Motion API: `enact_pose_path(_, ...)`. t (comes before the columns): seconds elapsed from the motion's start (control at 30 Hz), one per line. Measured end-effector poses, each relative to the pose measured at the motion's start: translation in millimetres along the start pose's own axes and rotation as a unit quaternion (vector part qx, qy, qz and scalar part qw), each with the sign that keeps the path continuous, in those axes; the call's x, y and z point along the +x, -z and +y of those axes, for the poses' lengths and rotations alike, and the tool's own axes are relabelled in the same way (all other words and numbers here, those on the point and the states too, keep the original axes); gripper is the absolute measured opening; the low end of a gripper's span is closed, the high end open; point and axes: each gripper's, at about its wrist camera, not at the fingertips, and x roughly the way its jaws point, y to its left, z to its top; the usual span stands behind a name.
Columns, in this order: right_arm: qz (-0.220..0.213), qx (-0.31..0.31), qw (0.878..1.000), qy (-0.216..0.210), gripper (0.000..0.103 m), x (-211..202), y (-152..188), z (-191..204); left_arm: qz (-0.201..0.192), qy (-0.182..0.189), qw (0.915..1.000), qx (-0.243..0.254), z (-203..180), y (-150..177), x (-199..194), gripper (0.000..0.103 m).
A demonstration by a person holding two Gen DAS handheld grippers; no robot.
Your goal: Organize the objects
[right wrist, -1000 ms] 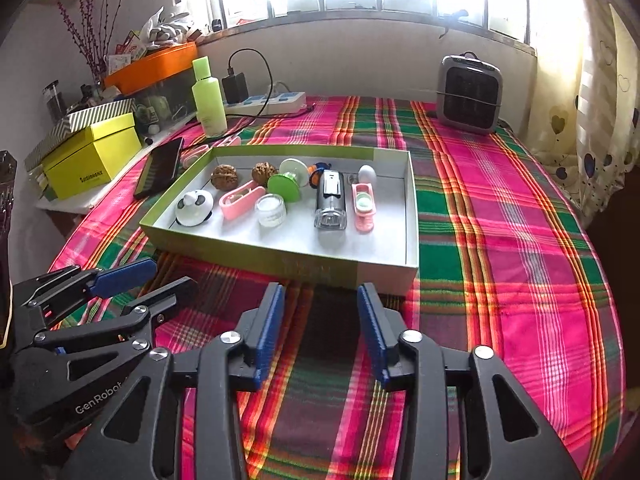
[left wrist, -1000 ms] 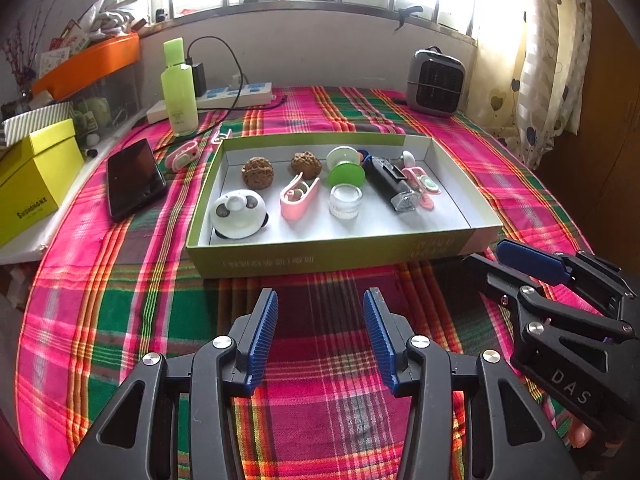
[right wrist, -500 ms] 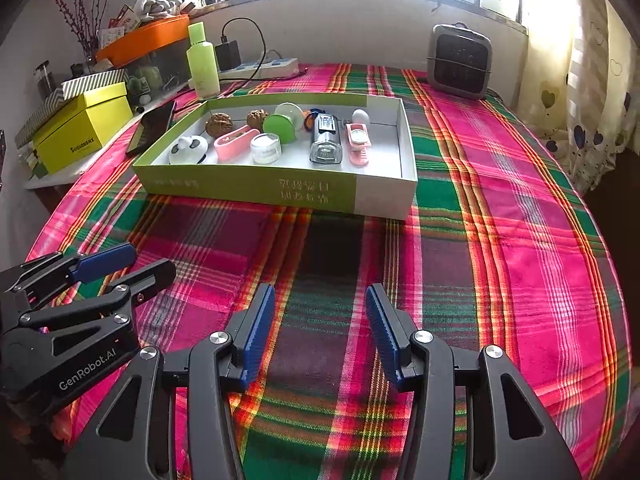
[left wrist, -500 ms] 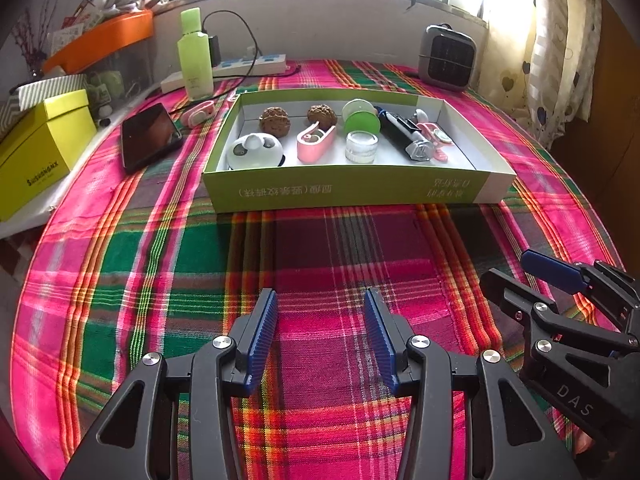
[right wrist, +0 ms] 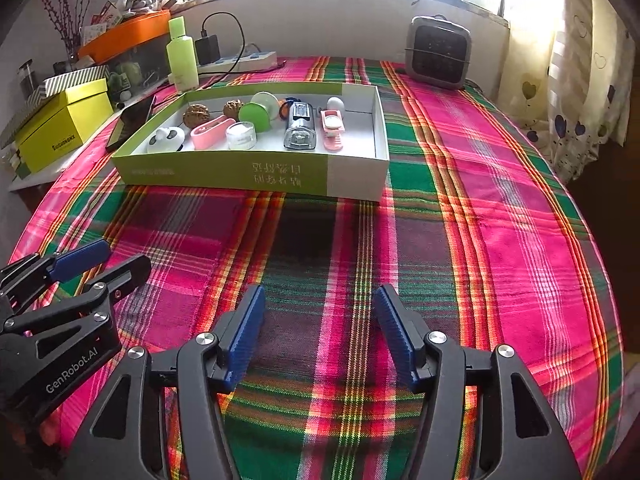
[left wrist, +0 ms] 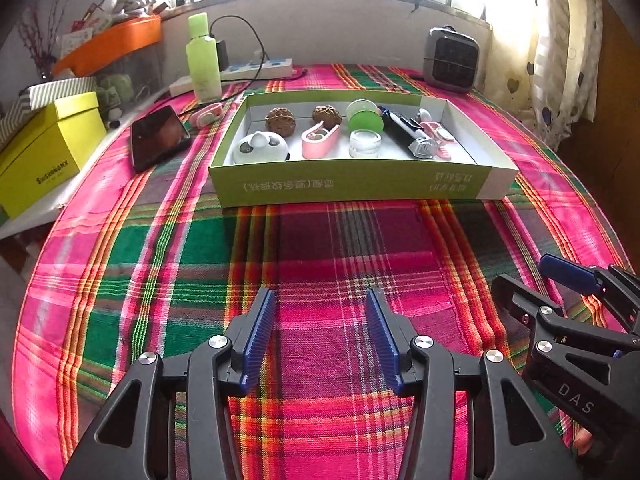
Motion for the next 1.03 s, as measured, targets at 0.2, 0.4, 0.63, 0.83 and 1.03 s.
enact_pose_path(0.2,0.002,0.004,1.000,0.005,0.064,0.4,0.1,-1.7,0.000,0.000,1.0000,0.001,1.6,0.2,0.2,0.049)
enact_pose_path(0.4,0.002,0.003,1.000,0.006,0.065,0.5,0.0,-1.3,0.002,0.004,1.0000,0.007,-1.9,0.5,0.3,0.056)
enact_pose_path(0.63,0.002,0.003,1.000,0.006,0.065,0.6,-0.1,-1.2,0.002,0.004,1.0000,0.006,-1.5,0.1,0.7,0.057)
enact_pose_path(0.83,0.002,0.003,1.000,0.006,0.066,0.6,-0.2,-1.0,0.002,0.004,1.0000,0.006,-1.4,0.2,0.8,0.057)
enact_pose_path(1.03,0.002,0.003,1.000,0.006,0.066,0.6,-0.3,-1.0,0.002,0.004,1.0000,0.006,-1.5,0.2,1.1,0.057)
